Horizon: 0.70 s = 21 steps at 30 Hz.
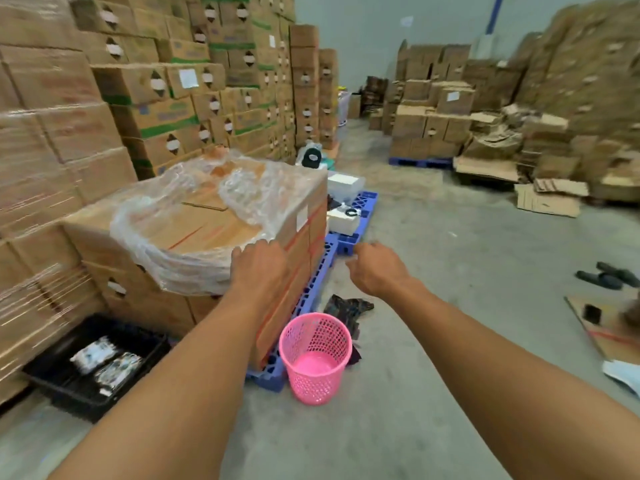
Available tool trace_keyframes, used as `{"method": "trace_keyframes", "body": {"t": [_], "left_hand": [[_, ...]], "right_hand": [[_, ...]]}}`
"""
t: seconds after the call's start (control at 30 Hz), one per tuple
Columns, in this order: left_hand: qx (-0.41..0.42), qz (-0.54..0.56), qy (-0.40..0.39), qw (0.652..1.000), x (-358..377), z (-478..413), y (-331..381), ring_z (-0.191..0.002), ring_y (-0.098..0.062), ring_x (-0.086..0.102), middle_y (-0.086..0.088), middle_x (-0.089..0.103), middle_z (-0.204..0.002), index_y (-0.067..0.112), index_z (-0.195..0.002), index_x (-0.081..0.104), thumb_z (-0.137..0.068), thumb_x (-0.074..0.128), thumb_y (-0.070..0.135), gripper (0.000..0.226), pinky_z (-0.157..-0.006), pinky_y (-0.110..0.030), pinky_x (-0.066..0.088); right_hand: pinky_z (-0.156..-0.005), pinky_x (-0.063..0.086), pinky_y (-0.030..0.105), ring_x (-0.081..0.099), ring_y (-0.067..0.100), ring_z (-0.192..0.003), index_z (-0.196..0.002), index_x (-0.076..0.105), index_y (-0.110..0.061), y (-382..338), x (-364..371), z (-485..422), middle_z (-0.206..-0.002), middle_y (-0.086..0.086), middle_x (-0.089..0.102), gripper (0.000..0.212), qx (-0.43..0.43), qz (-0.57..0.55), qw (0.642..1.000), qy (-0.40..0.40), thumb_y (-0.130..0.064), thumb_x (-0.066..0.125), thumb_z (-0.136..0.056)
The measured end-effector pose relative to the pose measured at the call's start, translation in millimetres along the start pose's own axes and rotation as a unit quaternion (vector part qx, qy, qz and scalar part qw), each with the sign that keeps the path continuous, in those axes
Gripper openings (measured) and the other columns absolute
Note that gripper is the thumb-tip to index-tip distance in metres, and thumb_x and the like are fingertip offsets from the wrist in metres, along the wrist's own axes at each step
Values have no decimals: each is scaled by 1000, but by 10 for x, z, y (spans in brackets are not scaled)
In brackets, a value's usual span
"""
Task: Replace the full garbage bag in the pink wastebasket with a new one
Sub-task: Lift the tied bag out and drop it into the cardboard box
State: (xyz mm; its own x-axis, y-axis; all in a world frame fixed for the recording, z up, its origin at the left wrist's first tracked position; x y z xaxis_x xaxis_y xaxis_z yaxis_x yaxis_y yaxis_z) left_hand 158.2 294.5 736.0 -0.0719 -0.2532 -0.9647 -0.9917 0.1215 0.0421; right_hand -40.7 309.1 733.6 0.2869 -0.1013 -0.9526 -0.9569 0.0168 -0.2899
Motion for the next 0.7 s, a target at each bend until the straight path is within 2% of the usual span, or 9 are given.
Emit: {"method": "trace_keyframes", "body": {"t": [0.1, 0.27, 0.4, 0.47, 0.6, 0.7], "left_hand": [[15, 6, 17, 1000, 184, -611, 327, -103, -35, 60, -15, 64, -109, 9, -111, 59, -95, 39, 23, 29, -89, -43, 40], [6, 35, 27, 999, 550, -1894, 718, -96, -33, 62, -12, 67, -102, 12, -99, 63, -95, 40, 21, 25, -87, -40, 38], [17, 33, 8, 999, 653, -2780, 1107, -103, -33, 61, -12, 65, -109, 10, -109, 61, -94, 42, 17, 25, -92, -41, 39], [21, 45, 8, 999, 695, -3147, 1296, -102, -34, 60, -14, 64, -109, 8, -110, 60, -94, 41, 14, 25, -95, -43, 38], [17, 52, 7, 998, 876, -3728, 1511, -98, -34, 60, -14, 64, -108, 8, -111, 59, -96, 40, 15, 25, -90, -41, 39], [9, 30, -5, 1000, 1055, -4077, 1598, -89, -31, 59, -13, 66, -102, 10, -101, 60, -96, 40, 14, 21, -93, -43, 40]], "right_hand": [[-98, 47, 46, 53, 41, -118, -129, 55, -12, 392, -18, -558, -130, 20, 54, 42, 24, -3, 1000, 4, -35, 42, -96], [-97, 47, 46, 52, 38, -118, -127, 55, -13, 897, -114, -1679, -128, 17, 55, 41, 42, 21, 999, 8, -37, 42, -97], [-100, 46, 45, 50, 38, -120, -134, 51, -13, 1212, -206, -2570, -132, 17, 53, 43, 54, 25, 998, 0, -35, 42, -98], [-100, 45, 46, 50, 38, -121, -134, 51, -12, 1335, -227, -2957, -132, 17, 53, 44, 55, 23, 998, -5, -36, 43, -97], [-100, 45, 45, 49, 38, -123, -133, 51, -13, 1514, -194, -3646, -133, 16, 52, 42, 52, 14, 998, -21, -35, 43, -97], [-99, 45, 44, 48, 39, -123, -132, 52, -12, 1612, -98, -4159, -133, 17, 51, 42, 22, 23, 999, -32, -33, 43, -97]]}}
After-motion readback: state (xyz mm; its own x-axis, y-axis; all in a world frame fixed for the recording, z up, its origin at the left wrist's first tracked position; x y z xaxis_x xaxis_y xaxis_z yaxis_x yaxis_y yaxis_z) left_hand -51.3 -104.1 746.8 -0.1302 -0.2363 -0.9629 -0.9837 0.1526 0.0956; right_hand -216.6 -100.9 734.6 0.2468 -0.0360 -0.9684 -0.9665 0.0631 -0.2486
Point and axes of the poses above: each hand's wrist, its own z-axis away from the middle knuckle, its own x-axis out of the palm, y = z × x, the point moved 2 cm from there along -z, towards the middle knuckle
